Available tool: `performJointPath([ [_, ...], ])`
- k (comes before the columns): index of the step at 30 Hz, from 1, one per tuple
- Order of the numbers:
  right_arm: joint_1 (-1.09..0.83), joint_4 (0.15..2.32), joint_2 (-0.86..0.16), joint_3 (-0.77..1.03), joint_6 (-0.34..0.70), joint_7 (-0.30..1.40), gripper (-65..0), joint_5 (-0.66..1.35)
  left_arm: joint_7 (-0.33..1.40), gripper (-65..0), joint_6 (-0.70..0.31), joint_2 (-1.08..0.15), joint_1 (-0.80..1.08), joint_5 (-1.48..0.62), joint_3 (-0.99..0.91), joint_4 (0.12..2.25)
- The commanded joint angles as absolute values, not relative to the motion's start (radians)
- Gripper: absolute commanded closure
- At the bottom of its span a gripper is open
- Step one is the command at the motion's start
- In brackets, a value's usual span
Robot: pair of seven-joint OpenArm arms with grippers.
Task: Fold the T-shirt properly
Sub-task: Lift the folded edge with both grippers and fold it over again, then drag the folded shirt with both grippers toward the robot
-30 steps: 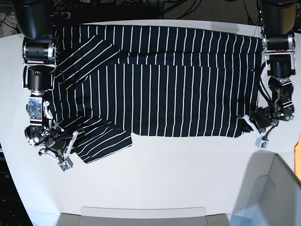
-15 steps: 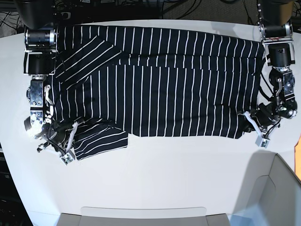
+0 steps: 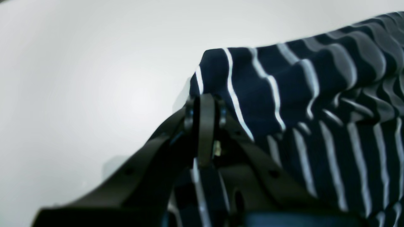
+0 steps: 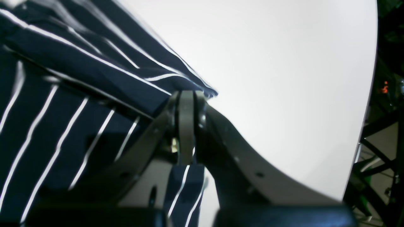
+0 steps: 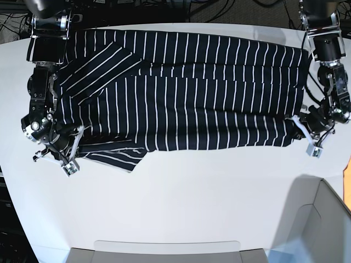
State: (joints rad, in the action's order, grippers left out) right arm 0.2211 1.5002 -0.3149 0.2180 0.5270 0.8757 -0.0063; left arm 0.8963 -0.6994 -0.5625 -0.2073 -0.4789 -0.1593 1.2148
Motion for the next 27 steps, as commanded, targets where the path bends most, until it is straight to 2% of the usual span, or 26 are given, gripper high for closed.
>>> performJointPath([
  [1, 0.232, 1.538, -0.332, 0.225, 0.524, 0.871, 0.0, -0.008, 0.883, 0.0, -0.698, -0.579, -0.214, -0.49, -0.168, 1.256],
  [12, 0.053, 1.747, -0.328, 0.291, 0.526, 0.888, 0.0, -0.005, 0.883, 0.0, -0.698, -0.582, -0.081, -0.49, -0.17, 1.419],
  [15, 0.016, 1.801, -0.332, 0.34, 0.526, 0.931, 0.0, 0.062, 0.888, 0.0, -0.698, -0.582, -0.053, -0.49, -0.171, 1.46],
  [20, -0.048, 1.85, -0.334, 0.424, 0.526, 0.941, 0.0, 0.15, 0.964, 0.0, -0.698, -0.579, -0.047, -0.49, -0.232, 1.515],
  [27, -0.125, 1.913, -0.346, 0.43, 0.526, 0.941, 0.0, 0.153, 1.024, 0.0, -0.698, -0.578, 0.016, -0.492, -0.282, 1.612],
])
